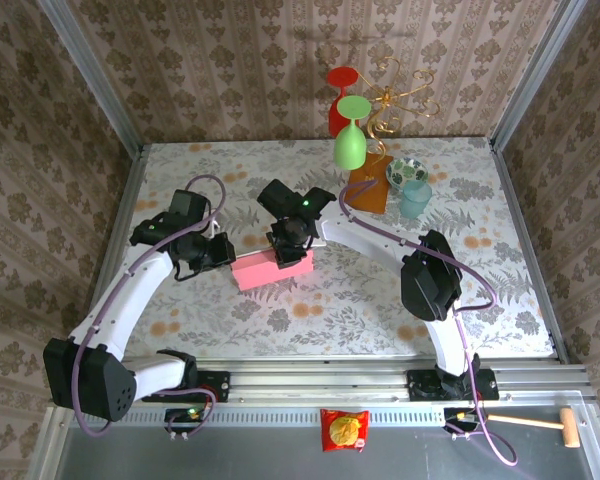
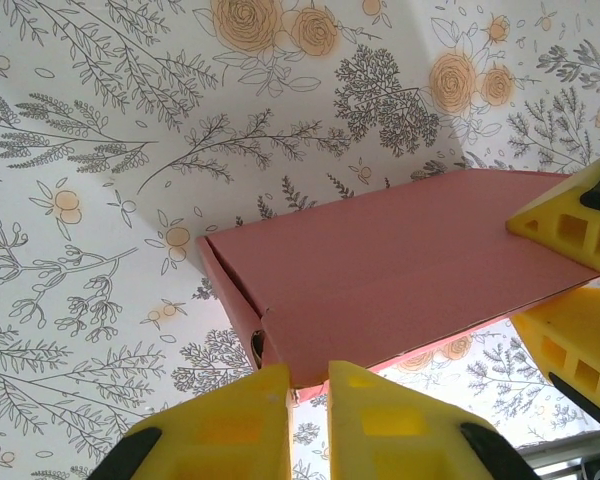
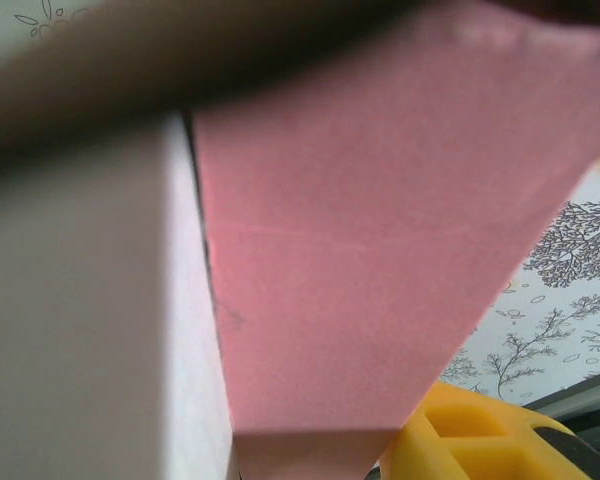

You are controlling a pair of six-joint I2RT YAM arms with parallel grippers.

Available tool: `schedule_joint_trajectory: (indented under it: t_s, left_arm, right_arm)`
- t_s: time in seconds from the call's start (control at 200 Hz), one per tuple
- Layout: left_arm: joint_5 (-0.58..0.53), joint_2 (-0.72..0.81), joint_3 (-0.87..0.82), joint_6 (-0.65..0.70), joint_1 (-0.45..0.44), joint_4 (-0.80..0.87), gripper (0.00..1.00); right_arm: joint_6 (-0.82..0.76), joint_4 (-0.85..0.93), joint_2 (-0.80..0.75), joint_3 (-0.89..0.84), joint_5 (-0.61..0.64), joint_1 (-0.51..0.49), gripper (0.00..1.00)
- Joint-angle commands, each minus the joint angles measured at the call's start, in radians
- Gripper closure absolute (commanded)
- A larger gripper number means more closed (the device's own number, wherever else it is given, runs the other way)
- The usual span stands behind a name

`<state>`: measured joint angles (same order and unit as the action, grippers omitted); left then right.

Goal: Fold the paper box

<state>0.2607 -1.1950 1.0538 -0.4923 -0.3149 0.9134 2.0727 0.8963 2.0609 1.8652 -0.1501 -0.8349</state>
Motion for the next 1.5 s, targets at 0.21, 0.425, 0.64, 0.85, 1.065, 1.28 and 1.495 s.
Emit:
schedule_joint_trajectory:
  t_s: [0.21,0.425,0.64,0.85,1.065,1.28,1.495]
  left_arm:
    - [-0.112,-0.026,-0.017,0.065,-0.024,0.100,0.88]
    - [-0.141,-0.030,-0.004,0.090,-0.029,0.115,0.83]
    - [-0.088,-0.016,0.045,0.055,-0.035,0.105,0.72]
    - [-0.055,-0.026,0.054,0.037,-0.036,0.152,0.70]
    - [-0.031,0.002,0.022,0.000,-0.039,0.105,0.71]
    - [-0.023,0.021,-0.002,-0.024,-0.043,0.071,0.71]
    - [-0.024,0.066,0.064,-0.063,-0.044,0.134,0.59]
  right_arm:
    - [0.028,0.013,0.027,-0.013,0.020,0.003,0.61]
    - [0.026,0.012,0.027,-0.014,0.017,0.003,0.62]
    - [0.026,0.011,0.025,-0.014,0.018,0.003,0.62]
    - [0.028,0.003,0.025,-0.018,0.015,0.002,0.62]
    - [0.031,-0.003,0.027,-0.018,0.015,0.004,0.62]
    - [0.030,-0.002,0.027,-0.018,0.015,0.007,0.62]
    - [0.029,-0.003,0.027,-0.018,0.015,0.014,0.62]
